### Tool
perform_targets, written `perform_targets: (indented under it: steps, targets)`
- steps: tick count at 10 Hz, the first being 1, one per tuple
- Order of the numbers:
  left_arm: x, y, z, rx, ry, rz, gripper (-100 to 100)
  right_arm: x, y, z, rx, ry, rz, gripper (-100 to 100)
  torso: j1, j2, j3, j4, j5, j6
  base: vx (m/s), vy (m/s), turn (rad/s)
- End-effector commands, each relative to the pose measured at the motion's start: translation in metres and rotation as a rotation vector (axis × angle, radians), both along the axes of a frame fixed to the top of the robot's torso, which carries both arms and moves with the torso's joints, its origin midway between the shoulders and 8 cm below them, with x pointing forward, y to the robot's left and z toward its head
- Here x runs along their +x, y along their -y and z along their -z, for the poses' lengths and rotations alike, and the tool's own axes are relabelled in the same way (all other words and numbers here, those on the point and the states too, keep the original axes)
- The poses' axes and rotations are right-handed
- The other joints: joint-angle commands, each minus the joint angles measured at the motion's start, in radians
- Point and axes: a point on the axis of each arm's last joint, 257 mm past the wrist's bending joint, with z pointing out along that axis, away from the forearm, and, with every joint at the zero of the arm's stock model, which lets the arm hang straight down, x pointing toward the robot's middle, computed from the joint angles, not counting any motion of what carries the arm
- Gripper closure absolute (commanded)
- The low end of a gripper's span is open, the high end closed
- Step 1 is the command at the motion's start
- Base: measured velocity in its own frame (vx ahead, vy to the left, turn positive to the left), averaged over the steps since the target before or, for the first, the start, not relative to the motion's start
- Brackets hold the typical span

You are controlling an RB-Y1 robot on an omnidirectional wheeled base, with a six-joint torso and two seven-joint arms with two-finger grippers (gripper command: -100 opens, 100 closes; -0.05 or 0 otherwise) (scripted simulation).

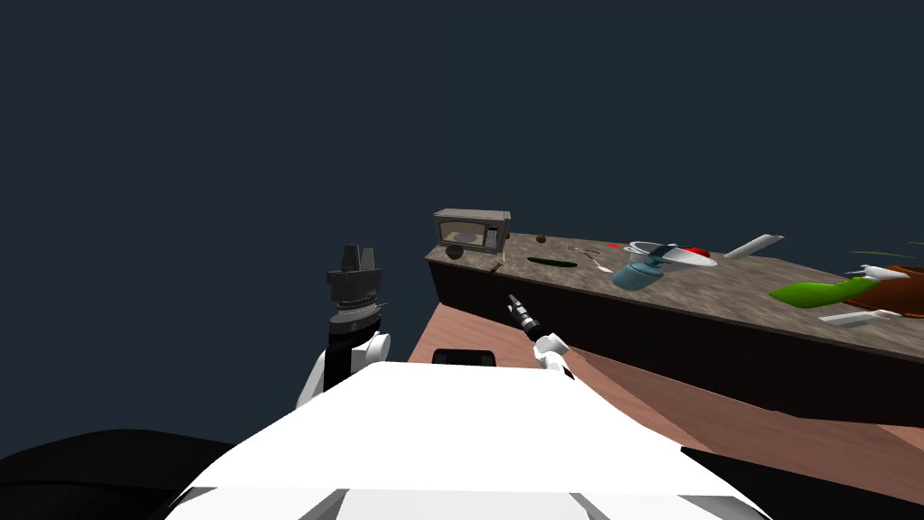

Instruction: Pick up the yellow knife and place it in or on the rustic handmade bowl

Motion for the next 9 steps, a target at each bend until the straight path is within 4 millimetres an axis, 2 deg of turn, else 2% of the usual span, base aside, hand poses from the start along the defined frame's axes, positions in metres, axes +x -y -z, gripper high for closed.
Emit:
perform_targets:
  steps: [1, 3, 5, 7, 8, 9]
  targets:
    - [0.0, 0.0, 0.0, 0.0, 0.0, 0.0, 0, 0.011, 0.017, -0.016, 0.002, 0.039, 0.033, -100, 0.0, 0.0, 0.0, 0.0, 0.0, 0.0, 0.142, 0.131, -0.105]
    - [0.0, 0.0, 0.0, 0.0, 0.0, 0.0, 0, 0.024, 0.028, -0.036, 0.014, 0.085, 0.062, -100, -0.003, -0.008, -0.005, -0.002, -0.001, 0.0, 0.135, 0.113, -0.083]
    - [0.0, 0.0, 0.0, 0.0, 0.0, 0.0, 0, 0.032, 0.031, -0.048, 0.03, 0.114, 0.08, -100, -0.005, -0.01, -0.006, -0.002, -0.001, 0.0, 0.173, 0.069, -0.072]
    - [0.0, 0.0, 0.0, 0.0, 0.0, 0.0, 0, 0.044, 0.017, -0.063, 0.087, 0.157, 0.099, -100, -0.006, -0.012, -0.007, -0.003, -0.002, 0.0, 0.194, 0.089, -0.083]
    - [0.0, 0.0, 0.0, 0.0, 0.0, 0.0, 0, 0.044, 0.017, -0.063, 0.087, 0.157, 0.099, -100, -0.004, -0.013, -0.008, -0.003, -0.001, 0.0, 0.157, 0.079, -0.016]
    - [0.0, 0.0, 0.0, 0.0, 0.0, 0.0, 0, 0.047, -0.001, -0.063, 0.128, 0.164, 0.099, -100, -0.006, -0.011, -0.007, -0.003, -0.001, 0.0, 0.137, 0.039, -0.033]
